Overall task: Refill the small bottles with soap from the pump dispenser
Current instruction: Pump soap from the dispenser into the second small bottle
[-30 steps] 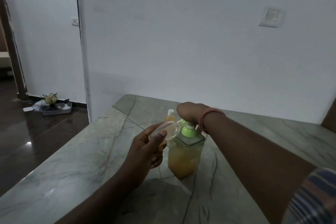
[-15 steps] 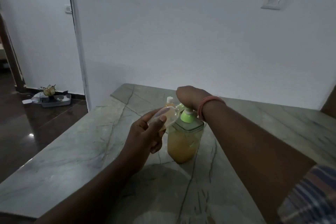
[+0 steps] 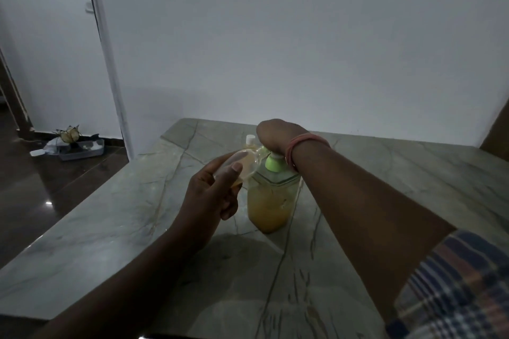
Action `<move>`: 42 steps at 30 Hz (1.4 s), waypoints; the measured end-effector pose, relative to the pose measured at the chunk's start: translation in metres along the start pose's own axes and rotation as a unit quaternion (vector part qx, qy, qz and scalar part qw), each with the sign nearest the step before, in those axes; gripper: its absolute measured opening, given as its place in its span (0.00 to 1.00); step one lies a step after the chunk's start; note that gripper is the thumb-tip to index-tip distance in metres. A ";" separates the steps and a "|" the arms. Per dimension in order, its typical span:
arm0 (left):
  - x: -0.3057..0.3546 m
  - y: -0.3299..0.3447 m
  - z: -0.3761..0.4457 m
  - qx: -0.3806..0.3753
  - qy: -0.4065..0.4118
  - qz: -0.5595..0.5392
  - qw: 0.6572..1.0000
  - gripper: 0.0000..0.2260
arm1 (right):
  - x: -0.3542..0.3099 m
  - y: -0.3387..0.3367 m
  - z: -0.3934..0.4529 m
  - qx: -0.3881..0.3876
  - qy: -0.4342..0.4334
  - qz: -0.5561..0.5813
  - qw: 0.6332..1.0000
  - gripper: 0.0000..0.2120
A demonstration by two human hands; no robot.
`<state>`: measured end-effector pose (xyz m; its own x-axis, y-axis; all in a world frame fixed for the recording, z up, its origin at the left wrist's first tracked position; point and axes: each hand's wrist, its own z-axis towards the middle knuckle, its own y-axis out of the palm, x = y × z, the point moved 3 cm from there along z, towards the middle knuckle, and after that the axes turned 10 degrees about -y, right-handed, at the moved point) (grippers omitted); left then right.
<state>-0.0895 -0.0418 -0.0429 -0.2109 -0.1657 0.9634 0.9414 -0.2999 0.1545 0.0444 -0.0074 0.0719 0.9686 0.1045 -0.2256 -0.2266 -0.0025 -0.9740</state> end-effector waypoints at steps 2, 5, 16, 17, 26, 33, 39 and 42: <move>0.000 0.000 -0.001 -0.006 0.000 0.001 1.000 0.20 | -0.001 -0.005 -0.003 -0.008 -0.021 -0.002 1.000 0.16; 0.000 0.001 0.000 -0.006 0.003 0.002 1.000 0.20 | 0.000 -0.013 -0.006 -0.009 -0.031 0.005 0.999 0.11; 0.001 0.001 0.000 -0.012 0.005 0.004 1.000 0.21 | -0.004 -0.013 -0.004 -0.008 -0.054 -0.056 0.997 0.16; 0.001 0.000 0.000 -0.013 0.006 0.005 1.000 0.20 | -0.001 -0.009 -0.001 -0.003 -0.061 -0.072 0.996 0.14; 0.002 0.000 -0.001 -0.017 0.005 0.006 1.000 0.19 | -0.003 -0.016 -0.009 -0.023 -0.030 -0.028 0.999 0.12; 0.002 0.000 -0.002 -0.015 0.009 0.008 1.000 0.19 | -0.007 -0.008 -0.011 -0.024 -0.037 -0.094 0.995 0.18; 0.002 0.000 -0.002 -0.013 0.014 0.005 1.000 0.21 | -0.002 -0.011 -0.008 -0.033 -0.036 -0.087 0.995 0.18; 0.002 0.000 -0.002 -0.009 0.015 0.005 1.000 0.18 | -0.005 -0.004 -0.008 -0.037 -0.025 -0.071 0.996 0.16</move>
<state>-0.0907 -0.0436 -0.0418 -0.2103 -0.1961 0.9578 0.9385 -0.3151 0.1416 0.0412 -0.0157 0.0770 0.9835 0.1591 -0.0855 -0.0772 -0.0576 -0.9953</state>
